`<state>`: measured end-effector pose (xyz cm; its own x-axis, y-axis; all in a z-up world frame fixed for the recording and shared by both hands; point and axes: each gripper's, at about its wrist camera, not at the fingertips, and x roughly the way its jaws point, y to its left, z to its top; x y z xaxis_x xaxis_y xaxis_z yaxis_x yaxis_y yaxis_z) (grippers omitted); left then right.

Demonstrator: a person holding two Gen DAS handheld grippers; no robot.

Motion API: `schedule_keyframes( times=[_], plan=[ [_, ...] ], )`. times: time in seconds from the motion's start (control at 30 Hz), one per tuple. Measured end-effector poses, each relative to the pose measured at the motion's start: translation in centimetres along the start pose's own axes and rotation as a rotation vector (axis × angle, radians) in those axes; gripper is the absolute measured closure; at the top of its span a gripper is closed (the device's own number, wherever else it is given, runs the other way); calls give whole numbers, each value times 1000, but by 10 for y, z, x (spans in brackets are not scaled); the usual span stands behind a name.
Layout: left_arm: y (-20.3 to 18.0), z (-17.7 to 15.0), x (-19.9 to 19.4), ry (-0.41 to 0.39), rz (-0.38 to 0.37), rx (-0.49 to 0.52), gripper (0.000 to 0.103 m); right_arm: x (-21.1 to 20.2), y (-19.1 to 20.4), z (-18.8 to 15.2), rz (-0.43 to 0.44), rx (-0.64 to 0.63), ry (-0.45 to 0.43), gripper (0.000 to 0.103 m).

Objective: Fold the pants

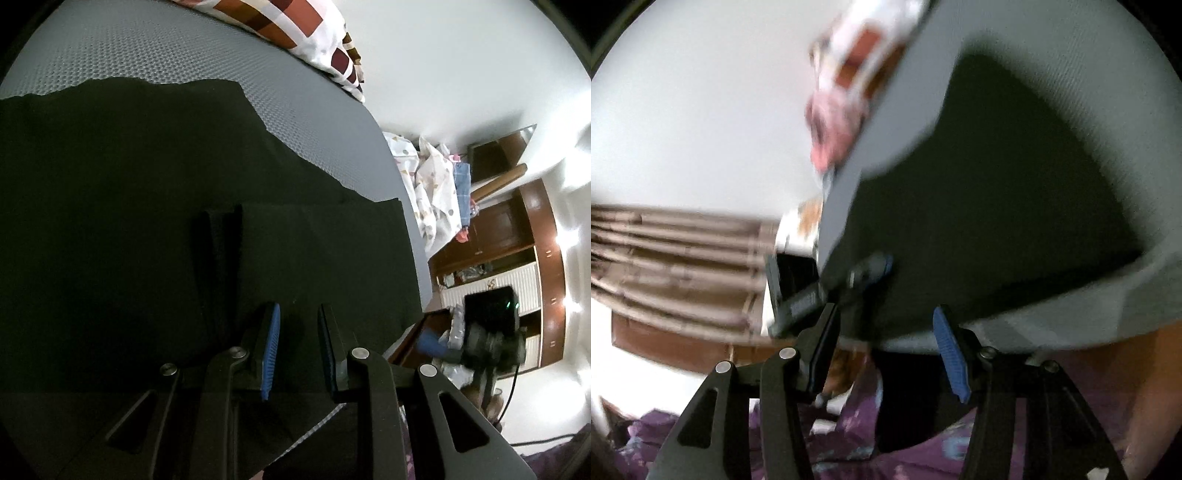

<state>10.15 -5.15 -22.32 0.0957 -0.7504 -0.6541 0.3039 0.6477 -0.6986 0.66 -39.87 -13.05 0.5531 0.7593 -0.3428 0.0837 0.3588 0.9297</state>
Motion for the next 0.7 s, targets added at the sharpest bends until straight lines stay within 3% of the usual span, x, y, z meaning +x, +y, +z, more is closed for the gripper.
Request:
schedule_keyframes(
  times=[0.07,0.17,0.27,0.37,0.47,0.57,0.6,0.63,0.7],
  plan=[
    [-3,0,0,-3,12,17,80,-25,0,15,12,-11,-95,52],
    [-5,-1,1,-13,12,42,80,-26,15,41,27,-95,-151,52],
    [-6,0,3,-22,14,54,80,0,23,62,-14,-167,-111,52],
    [-9,0,3,-21,28,73,80,24,10,84,-135,-185,-75,54],
    [-8,1,4,-23,18,65,80,18,-13,102,-247,-149,-119,62],
    [-2,1,3,-23,-13,38,80,3,-35,108,-274,-80,-153,68],
    [0,0,2,-23,-20,33,80,0,-42,108,-319,-71,-157,74],
    [1,0,2,-28,-24,26,80,-1,-47,107,-321,-63,-160,86],
    [1,0,2,-34,-24,34,80,-6,-56,106,-277,-31,-171,86]
  ],
)
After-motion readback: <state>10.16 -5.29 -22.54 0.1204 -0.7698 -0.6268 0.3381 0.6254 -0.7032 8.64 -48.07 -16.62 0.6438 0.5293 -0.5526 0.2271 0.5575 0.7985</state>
